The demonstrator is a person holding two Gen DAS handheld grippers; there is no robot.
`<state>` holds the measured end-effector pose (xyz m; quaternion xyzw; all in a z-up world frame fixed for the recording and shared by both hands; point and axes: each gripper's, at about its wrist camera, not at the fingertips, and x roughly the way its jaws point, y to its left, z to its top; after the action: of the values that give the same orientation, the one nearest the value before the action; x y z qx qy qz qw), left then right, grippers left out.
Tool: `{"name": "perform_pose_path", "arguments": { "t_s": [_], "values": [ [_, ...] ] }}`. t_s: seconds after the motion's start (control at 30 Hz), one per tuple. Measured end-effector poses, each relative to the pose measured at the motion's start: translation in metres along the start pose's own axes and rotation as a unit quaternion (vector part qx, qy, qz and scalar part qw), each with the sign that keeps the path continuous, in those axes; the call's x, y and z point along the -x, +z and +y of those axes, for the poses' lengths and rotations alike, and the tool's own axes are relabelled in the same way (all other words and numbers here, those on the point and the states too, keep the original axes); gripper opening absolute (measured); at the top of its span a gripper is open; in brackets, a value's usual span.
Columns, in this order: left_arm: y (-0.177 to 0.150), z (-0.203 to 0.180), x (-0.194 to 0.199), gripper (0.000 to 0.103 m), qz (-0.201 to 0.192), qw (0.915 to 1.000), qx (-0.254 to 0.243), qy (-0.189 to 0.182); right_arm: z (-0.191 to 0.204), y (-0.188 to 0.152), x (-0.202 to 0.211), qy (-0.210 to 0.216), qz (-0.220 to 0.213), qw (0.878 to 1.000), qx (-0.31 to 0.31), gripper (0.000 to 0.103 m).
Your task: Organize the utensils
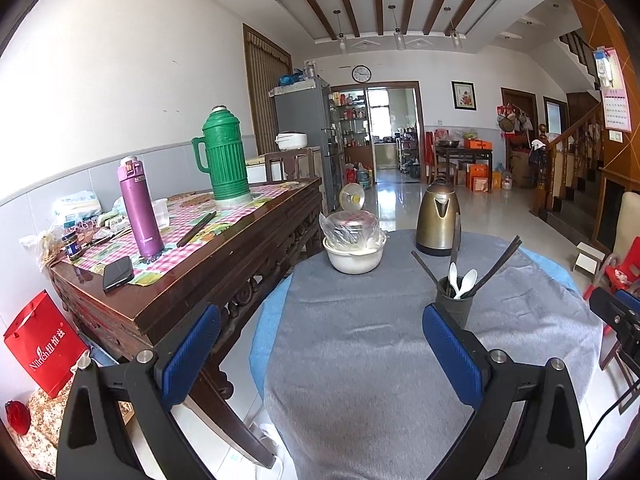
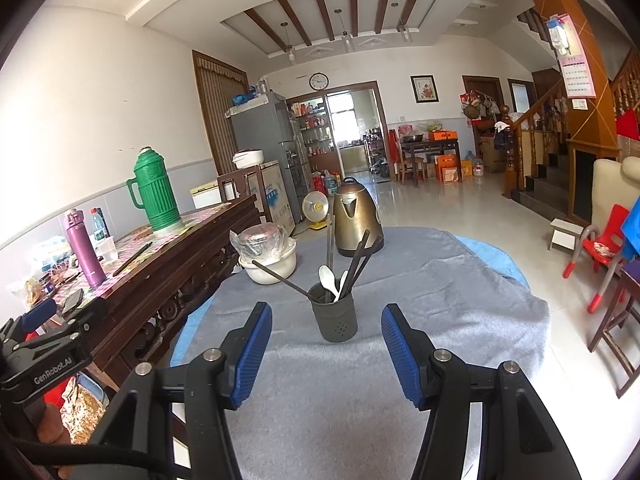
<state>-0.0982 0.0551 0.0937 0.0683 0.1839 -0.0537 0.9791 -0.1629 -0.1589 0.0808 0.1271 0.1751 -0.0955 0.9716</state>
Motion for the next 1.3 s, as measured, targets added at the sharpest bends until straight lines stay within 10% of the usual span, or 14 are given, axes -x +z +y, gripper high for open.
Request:
{"name": "perform_pose_path", "arguments": {
  "t_s": [1.3],
  "values": [
    [-0.0081, -0.005, 0.0022, 0.101, 0.003, 0.9999, -0.009, -0.007, -0.0002, 0.0006, -0.0056, -0.001, 0.001, 1.0, -0.002, 0.061]
  ]
}}
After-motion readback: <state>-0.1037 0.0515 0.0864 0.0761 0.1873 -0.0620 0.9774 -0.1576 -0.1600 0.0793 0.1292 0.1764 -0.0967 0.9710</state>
